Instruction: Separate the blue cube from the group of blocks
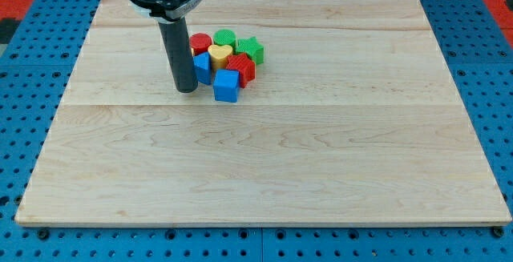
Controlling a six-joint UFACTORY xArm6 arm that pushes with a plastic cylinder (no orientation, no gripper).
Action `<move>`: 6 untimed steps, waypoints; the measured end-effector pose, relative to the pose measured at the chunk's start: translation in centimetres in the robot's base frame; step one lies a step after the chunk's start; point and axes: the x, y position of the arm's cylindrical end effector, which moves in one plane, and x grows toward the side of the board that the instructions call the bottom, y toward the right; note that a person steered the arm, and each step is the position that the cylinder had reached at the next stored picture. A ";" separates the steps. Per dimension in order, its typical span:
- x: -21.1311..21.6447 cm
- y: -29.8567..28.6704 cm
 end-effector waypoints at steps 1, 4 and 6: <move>1.3 0.7; 1.3 1.0; 1.3 1.8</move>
